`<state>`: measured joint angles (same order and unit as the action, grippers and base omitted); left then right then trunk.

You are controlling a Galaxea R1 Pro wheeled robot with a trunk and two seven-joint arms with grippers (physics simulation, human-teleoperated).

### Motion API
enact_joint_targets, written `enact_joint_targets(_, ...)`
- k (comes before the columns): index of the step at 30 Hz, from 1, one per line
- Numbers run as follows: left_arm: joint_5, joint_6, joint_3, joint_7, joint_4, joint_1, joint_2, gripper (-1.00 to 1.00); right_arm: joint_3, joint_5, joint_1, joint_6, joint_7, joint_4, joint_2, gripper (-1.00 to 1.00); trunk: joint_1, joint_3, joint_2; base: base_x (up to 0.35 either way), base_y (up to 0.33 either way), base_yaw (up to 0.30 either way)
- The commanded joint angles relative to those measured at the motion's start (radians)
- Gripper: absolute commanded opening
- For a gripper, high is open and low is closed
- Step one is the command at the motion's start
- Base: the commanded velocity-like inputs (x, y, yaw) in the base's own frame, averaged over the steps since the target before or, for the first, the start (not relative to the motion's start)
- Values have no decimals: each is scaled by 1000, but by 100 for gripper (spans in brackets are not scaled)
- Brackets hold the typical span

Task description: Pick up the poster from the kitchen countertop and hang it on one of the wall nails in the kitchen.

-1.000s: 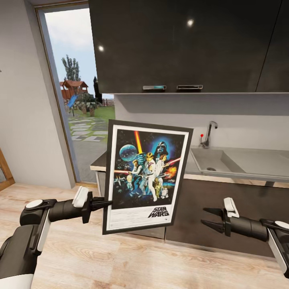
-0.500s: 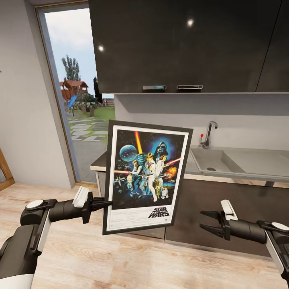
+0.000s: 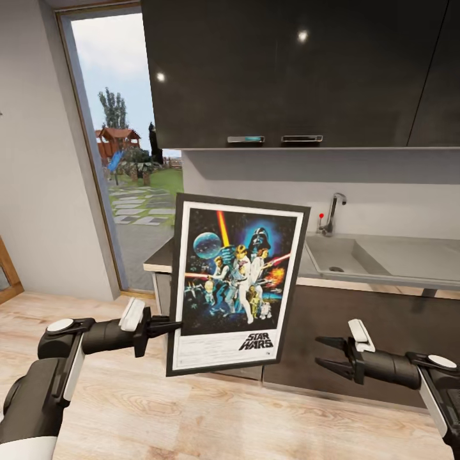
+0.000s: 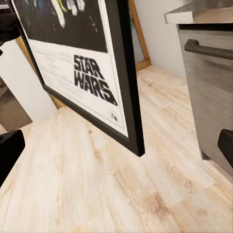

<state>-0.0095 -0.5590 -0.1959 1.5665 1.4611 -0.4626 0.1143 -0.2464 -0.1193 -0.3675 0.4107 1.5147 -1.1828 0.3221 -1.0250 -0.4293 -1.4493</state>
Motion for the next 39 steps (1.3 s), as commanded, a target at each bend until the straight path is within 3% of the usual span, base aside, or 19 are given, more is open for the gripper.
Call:
enact_joint_targets(1,-1,-7,3,4,0,-1,0,-100,0,-2,-1,10,3,0,0,100,0,-1,-1,0,0,0)
enact_joint_targets(9,0,-7,51,4,-2,-1,-12,-100,5,-2,0,10,4,0,-1,100,0,-1,-1,0,0,0)
enact_joint_targets(14,18,-7,64,4,-2,-1,-35,-100,49,-3,1,-15,3,1,-1,100,0,-1,-1,0,0,0)
enact_joint_targets(19,34,-7,65,4,-2,-1,-40,-100,62,-3,1,-36,4,24,-2,100,0,-1,-1,0,0,0)
enact_joint_targets(39,37,-7,63,4,-2,-1,-41,-100,65,-3,5,-44,5,38,-2,100,0,-1,-1,0,0,0)
